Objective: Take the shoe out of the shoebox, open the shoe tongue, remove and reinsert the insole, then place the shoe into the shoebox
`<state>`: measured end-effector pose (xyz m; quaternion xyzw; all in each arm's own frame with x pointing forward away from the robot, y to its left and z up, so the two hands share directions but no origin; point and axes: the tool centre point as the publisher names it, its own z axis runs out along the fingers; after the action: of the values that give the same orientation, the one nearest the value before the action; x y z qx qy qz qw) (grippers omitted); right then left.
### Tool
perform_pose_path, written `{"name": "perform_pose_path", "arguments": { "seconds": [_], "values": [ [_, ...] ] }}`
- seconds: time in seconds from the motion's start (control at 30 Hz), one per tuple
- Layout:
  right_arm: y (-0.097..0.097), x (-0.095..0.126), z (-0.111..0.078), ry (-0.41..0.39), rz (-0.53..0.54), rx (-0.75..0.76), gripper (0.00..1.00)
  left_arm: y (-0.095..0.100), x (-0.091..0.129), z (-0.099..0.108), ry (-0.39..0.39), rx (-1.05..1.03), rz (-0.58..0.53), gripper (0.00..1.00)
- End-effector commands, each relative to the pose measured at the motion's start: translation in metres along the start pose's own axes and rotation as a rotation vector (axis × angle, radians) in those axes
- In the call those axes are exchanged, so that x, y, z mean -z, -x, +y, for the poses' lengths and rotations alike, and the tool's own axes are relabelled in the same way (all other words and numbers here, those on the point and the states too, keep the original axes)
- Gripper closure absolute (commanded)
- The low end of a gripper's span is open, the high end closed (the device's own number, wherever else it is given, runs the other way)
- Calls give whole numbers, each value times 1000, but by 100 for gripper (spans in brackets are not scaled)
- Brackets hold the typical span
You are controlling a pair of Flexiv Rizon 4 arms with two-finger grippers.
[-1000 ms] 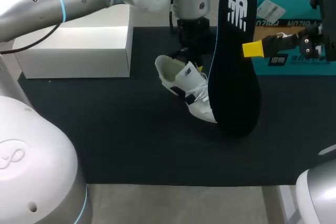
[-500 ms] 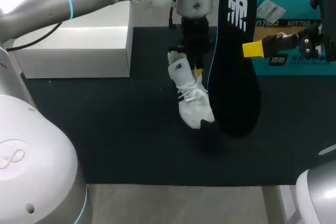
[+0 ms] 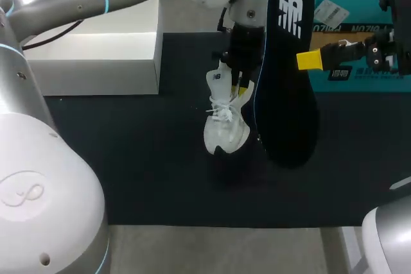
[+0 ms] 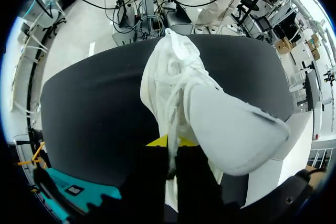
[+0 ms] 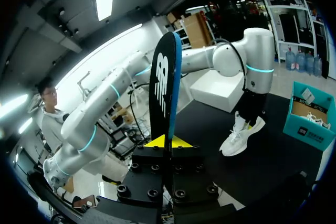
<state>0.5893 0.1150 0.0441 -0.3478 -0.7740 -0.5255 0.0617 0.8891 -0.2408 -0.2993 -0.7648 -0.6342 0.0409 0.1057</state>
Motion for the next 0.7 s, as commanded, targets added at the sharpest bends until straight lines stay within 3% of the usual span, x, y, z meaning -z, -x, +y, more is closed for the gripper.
{"name": "perform_pose_path", "arguments": {
  "seconds": [0.03, 0.7],
  "values": [
    [0, -2, 4, -7, 1, -1, 100, 1, -1, 4, 1, 18, 12, 100],
    [0, -2, 4, -7, 1, -1, 100, 0, -39, 31, -38, 36, 148, 100]
  ]
}}
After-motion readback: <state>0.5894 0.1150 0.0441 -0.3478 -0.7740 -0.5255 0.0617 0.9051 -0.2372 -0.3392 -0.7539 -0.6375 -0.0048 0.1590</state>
